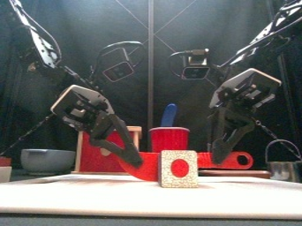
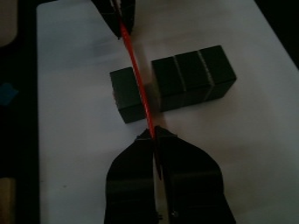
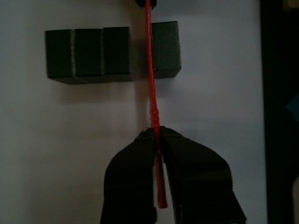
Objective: Cut the sushi into 4 pieces with the knife
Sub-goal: Cut the sushi into 4 pieces
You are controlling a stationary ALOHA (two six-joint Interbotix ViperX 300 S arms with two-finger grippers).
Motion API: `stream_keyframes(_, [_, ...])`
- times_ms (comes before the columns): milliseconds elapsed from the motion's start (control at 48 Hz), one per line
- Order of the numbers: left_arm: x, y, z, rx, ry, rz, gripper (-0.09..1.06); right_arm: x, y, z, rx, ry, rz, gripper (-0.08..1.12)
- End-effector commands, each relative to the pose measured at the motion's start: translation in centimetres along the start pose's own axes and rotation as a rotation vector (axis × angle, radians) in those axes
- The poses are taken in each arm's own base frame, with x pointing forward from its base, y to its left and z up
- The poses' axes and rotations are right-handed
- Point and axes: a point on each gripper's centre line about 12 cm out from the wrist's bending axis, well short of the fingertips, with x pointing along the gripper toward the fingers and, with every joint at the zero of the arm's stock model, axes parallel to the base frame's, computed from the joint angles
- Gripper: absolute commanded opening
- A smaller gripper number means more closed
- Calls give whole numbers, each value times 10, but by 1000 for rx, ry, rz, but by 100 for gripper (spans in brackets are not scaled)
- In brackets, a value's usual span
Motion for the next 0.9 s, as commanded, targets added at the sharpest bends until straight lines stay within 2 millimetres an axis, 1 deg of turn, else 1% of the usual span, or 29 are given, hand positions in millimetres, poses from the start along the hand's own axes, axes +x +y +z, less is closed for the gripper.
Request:
stream_keyframes(21, [3,9,13,21,-37,14,27,-8,-18,14,22,-54,-28,13])
stream_keyframes(167, [2,14,13,18,-36,22,27,-9,-18,18,14,-63,-31,13])
stream_keyframes(333, [-2,14,19,27,-55,24,27,-14,-16,23,12,-83,-26,13])
stream_keyframes(417, [-10,15,28,35,-85,28,27,-24,-15,30,15,-118,-24,13])
stream_keyframes(562, [-28,11,46,61,-145,25,27,-44,-4,38,-1,-178,1,13])
stream_keyframes(708, [-39,-10,56,89,-182,-17,27,-57,10,41,-17,-215,36,13])
stream_keyframes(896, [-40,-37,59,118,-193,-76,27,-61,24,39,-27,-221,70,13])
